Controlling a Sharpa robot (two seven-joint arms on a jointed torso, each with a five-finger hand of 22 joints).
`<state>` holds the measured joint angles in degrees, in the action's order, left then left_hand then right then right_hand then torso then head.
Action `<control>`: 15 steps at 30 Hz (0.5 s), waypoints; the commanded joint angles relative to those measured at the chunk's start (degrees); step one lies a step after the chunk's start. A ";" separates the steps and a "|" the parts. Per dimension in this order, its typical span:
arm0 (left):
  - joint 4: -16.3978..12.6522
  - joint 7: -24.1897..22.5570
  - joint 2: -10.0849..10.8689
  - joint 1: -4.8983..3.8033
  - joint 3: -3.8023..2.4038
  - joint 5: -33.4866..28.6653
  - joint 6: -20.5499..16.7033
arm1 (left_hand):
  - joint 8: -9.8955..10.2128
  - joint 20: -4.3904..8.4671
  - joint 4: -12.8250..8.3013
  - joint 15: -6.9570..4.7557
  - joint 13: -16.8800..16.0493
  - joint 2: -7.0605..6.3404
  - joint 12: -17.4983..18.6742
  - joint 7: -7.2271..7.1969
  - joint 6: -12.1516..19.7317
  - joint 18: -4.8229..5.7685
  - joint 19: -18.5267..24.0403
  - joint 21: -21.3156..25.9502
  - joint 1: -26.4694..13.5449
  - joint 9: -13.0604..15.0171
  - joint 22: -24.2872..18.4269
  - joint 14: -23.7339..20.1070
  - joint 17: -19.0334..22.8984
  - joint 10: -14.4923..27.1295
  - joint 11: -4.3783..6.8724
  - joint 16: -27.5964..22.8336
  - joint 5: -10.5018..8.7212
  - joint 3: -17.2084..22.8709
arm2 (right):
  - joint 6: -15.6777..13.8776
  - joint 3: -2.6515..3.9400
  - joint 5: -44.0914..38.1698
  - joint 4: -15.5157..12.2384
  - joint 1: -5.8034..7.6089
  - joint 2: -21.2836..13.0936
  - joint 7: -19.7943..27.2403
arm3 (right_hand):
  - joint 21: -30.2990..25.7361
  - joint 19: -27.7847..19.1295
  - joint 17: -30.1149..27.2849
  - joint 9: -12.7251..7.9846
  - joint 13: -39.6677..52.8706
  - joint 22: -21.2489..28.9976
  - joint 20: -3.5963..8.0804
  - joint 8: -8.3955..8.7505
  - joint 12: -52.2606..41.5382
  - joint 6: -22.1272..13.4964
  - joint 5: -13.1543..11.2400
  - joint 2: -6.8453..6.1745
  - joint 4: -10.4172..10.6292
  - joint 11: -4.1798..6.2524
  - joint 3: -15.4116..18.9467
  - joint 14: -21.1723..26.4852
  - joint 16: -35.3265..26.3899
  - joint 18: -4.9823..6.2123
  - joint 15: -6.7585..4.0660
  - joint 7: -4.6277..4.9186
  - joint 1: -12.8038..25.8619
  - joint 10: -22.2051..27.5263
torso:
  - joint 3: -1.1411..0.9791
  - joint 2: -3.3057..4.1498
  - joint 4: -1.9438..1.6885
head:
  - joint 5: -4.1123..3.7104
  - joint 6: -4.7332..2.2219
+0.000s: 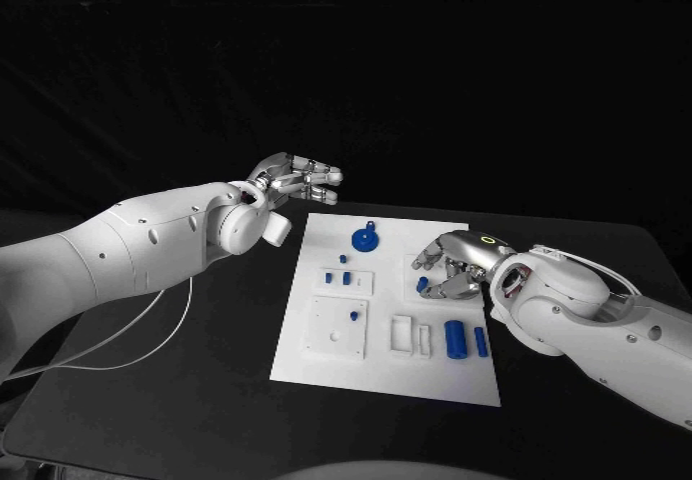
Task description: Assemble the parts on the task board
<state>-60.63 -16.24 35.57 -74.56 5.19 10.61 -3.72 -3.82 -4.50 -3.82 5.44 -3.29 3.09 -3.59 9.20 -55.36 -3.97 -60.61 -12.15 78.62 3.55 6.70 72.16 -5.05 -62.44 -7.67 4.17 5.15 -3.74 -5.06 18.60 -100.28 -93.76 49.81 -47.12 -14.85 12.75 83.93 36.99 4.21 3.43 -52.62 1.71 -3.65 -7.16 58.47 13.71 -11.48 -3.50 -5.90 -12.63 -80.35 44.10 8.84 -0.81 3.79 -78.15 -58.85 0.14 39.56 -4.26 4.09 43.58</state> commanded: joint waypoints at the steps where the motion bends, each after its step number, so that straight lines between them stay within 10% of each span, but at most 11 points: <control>1: -0.12 -0.27 -0.05 0.02 -0.05 0.12 1.02 | 0.02 -0.07 0.28 -0.01 -0.07 -0.31 0.01 -0.04 0.05 0.50 0.35 -0.20 -0.21 0.06 -0.05 -0.37 0.00 0.36 -0.14 -0.15 -0.07 -0.01 | 2.19 0.02 -1.58 0.32 -0.01 0.48 -0.28 | 0.69 2.25 -0.12 -0.21 -0.05 0.08 0.54 0.02 0.86 0.73 -0.41 0.48 -1.35 0.36 -1.12 -0.63 0.39 -0.37 -0.19 0.15 1.14 -1.07 | 0.02 -0.01 -0.01 | 0.01 0.08; 15: -0.11 -0.21 -0.06 0.03 -0.05 0.12 1.14 | 0.02 -0.07 0.28 -0.01 -0.07 -0.31 0.01 -0.04 0.05 0.50 0.35 -0.20 -0.21 0.06 -0.05 -0.37 0.00 0.36 -0.14 -0.15 -0.07 -0.01 | 2.24 -0.04 -2.49 2.65 -0.02 2.40 -0.85 | 3.74 2.20 0.03 -0.37 -0.07 0.11 1.14 0.02 3.08 5.62 -3.71 0.78 -4.17 1.41 -15.27 -2.20 0.77 -1.00 -0.67 2.34 6.03 -7.21 | -0.01 -0.01 0.02 | 0.04 0.17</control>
<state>-60.63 -16.16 35.56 -74.55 5.19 10.63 -3.47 -3.82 -4.50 -3.82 5.44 -3.29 3.09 -3.59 9.20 -55.36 -3.97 -60.61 -12.15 78.63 3.55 6.70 72.16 -5.05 -62.44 -7.67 4.17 5.15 -3.74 -3.86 18.57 -101.60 -91.22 49.81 -44.85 -15.36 16.31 83.94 36.93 3.88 3.44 -52.50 2.36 -3.65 -4.37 63.69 10.20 -10.55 -7.60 -4.49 -27.65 -82.28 44.60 8.80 -1.50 6.17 -72.68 -65.75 0.16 39.55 -4.25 4.09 43.70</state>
